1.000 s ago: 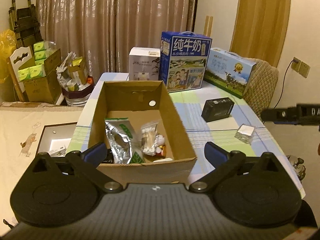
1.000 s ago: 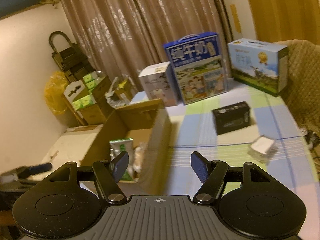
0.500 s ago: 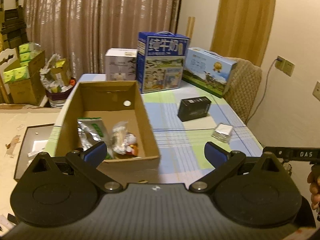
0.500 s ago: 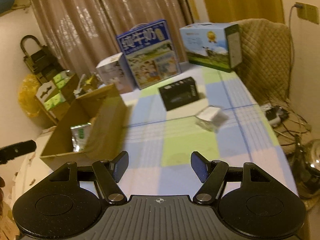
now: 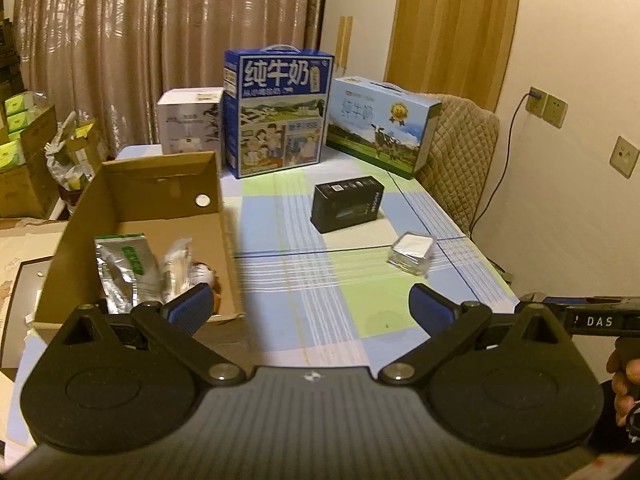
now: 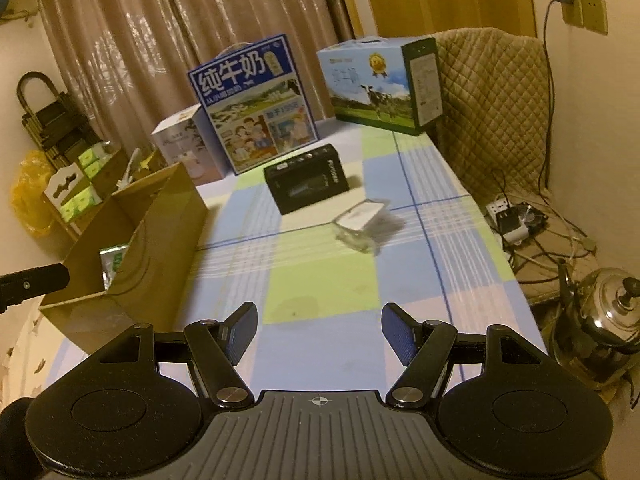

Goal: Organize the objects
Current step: 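Withdraw both grippers from the box back over the table, then grasp the clear plastic box with the right gripper while the left approaches the black box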

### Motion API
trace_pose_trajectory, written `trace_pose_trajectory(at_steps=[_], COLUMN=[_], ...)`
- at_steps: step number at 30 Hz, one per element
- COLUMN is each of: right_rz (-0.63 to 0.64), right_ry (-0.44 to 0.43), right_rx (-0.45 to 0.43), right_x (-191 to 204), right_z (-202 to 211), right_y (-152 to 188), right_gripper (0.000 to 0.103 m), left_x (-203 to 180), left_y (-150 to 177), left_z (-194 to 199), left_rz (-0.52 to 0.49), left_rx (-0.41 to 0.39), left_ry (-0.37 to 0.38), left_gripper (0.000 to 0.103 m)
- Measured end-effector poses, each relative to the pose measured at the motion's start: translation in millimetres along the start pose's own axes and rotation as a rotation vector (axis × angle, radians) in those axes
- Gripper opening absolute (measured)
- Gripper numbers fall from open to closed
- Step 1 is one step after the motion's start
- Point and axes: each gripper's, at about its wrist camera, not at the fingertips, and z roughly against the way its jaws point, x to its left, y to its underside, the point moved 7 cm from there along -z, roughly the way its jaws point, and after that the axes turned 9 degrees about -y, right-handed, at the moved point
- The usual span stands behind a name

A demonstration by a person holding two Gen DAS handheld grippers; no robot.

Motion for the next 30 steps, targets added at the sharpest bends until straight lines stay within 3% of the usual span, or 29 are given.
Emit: trace_pose_trajectory(at_steps=[16, 30], right_rz=[0.009, 0.207], right_ry=[0.017, 0.009], right_rx=[0.003, -0.005], right_x=[-24, -45], right_z=[-20, -78], right_y=[-12, -56], right_gripper=[0.066, 0.066], left_x=[-30, -46], left_y=[1, -36], left_z=[-35, -94], left_rz=[-0.07, -0.173], left_rx=[0.044, 0.039], left_ry=[0.029, 0.096], left_gripper=[0.102, 0.102])
